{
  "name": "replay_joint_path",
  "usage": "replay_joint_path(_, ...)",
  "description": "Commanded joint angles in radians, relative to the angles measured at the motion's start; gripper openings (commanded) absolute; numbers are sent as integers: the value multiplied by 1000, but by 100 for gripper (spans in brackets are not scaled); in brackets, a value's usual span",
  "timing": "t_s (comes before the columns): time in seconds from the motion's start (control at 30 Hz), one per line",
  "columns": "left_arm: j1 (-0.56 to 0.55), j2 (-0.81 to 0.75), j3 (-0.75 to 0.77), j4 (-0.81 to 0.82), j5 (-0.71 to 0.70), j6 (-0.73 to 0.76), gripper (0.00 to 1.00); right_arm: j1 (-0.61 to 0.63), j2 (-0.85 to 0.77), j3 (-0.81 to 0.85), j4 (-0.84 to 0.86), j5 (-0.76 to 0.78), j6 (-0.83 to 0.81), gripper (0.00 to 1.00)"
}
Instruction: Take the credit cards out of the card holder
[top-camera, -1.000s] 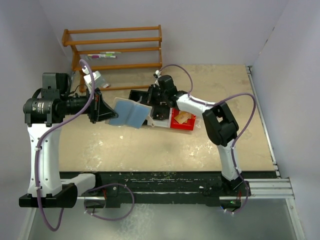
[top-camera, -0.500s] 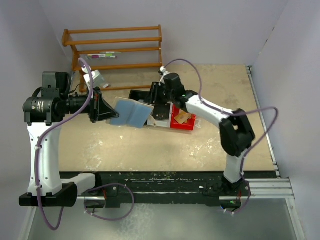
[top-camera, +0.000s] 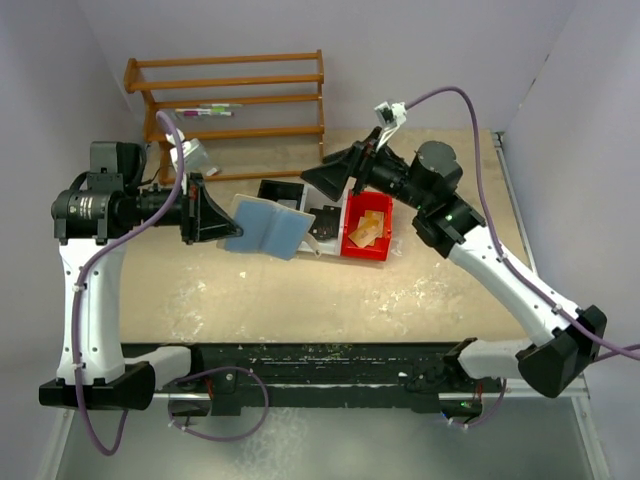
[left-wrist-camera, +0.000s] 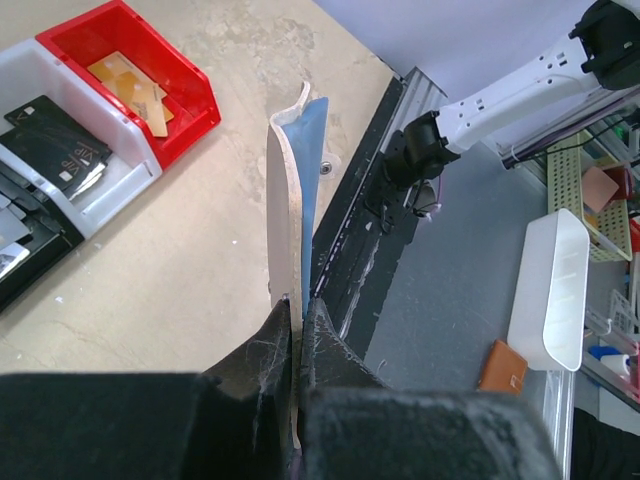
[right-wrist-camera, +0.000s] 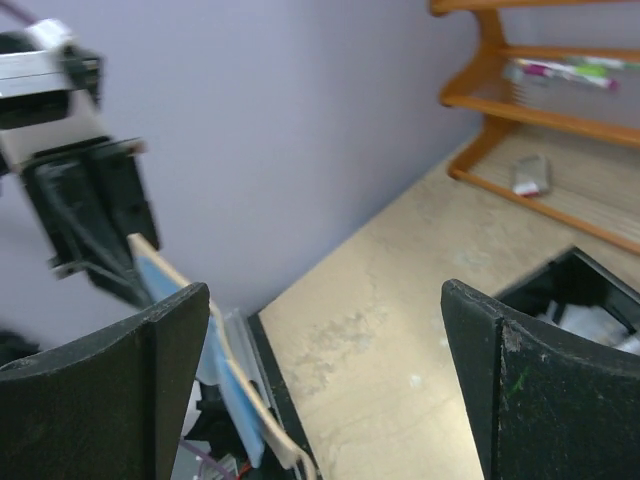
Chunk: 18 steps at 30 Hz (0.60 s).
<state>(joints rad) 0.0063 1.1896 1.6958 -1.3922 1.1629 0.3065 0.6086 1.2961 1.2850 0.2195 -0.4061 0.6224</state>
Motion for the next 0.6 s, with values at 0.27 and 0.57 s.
replay_joint_path(0.27,4,8,-8,33,89,-22,0,213,76,67,80,-70,-158,100)
replay_joint_path(0.57,5,16,-14,32,124,-30,0,229,160,80,103,-220,-87,87)
